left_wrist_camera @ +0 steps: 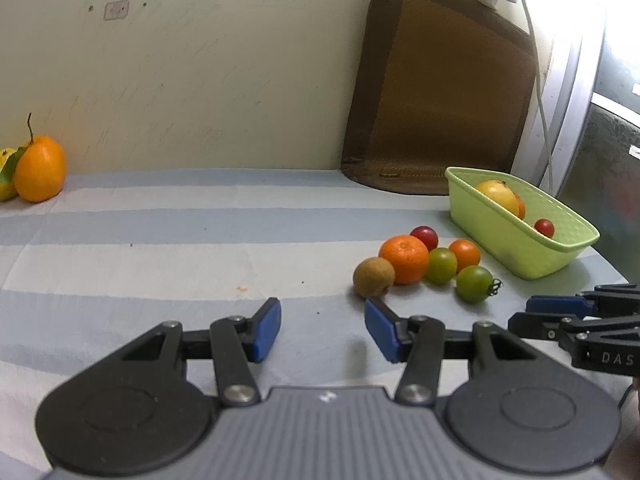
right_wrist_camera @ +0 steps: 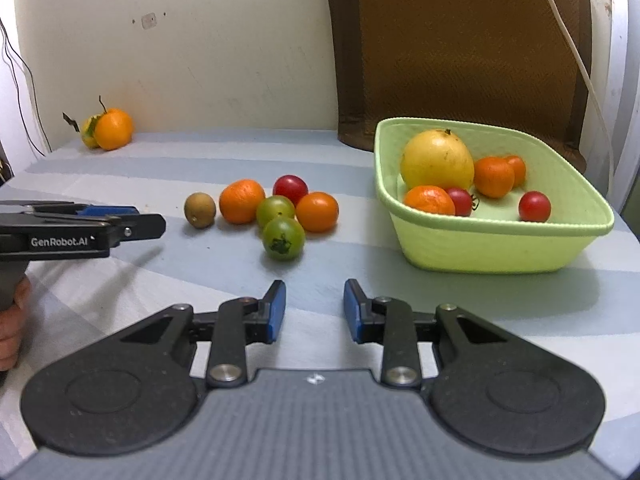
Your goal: Organize fruits
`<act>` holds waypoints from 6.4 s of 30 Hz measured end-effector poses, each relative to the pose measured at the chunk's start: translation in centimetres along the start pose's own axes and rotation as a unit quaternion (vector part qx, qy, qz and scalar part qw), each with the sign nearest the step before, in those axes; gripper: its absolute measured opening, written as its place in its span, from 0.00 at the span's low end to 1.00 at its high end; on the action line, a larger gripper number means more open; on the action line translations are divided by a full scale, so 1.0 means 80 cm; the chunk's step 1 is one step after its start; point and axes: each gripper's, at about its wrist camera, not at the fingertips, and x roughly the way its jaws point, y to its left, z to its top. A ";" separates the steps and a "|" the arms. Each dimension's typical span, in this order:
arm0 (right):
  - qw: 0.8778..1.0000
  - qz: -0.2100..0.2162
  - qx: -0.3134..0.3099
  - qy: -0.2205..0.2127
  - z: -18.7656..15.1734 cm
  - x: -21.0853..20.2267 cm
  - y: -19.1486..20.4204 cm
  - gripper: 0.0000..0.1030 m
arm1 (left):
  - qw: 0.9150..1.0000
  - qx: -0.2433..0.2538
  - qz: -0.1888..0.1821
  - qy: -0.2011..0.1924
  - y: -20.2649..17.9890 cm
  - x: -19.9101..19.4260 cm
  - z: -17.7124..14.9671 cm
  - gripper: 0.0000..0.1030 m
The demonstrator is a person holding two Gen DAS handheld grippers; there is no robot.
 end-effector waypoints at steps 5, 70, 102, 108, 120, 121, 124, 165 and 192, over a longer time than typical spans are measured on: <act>1.000 -0.009 -0.009 0.008 0.004 0.001 0.001 0.34 | 1.000 0.002 0.002 0.003 -0.001 0.003 -0.001 0.46; 0.998 0.056 -0.025 -0.035 -0.017 -0.013 -0.006 0.27 | 0.992 0.070 -0.100 0.023 -0.066 0.000 0.005 0.27; 0.993 -0.053 0.028 -0.102 0.022 -0.039 -0.170 0.30 | 0.981 0.158 -0.103 0.051 -0.259 0.133 0.096 0.28; 0.991 -0.054 0.047 -0.111 0.017 -0.052 -0.172 0.32 | 0.982 0.162 -0.086 0.045 -0.258 0.127 0.094 0.46; 0.996 -0.022 0.048 -0.078 0.013 -0.082 -0.094 0.37 | 0.994 0.093 -0.062 -0.019 -0.157 0.006 0.072 0.50; 0.996 -0.019 0.046 -0.068 0.012 -0.080 -0.081 0.49 | 0.995 0.084 -0.047 -0.022 -0.141 -0.003 0.069 0.51; 0.998 -0.003 0.038 -0.045 0.014 -0.069 -0.046 0.53 | 0.998 0.062 -0.001 -0.022 -0.093 -0.027 0.057 0.51; 0.982 0.132 -0.111 0.073 0.031 0.025 0.189 0.52 | 0.984 -0.053 0.169 0.009 0.098 -0.113 -0.025 0.55; 0.989 0.094 -0.110 0.013 0.051 0.012 0.188 0.52 | 0.986 -0.042 0.159 0.016 0.092 -0.105 -0.022 0.56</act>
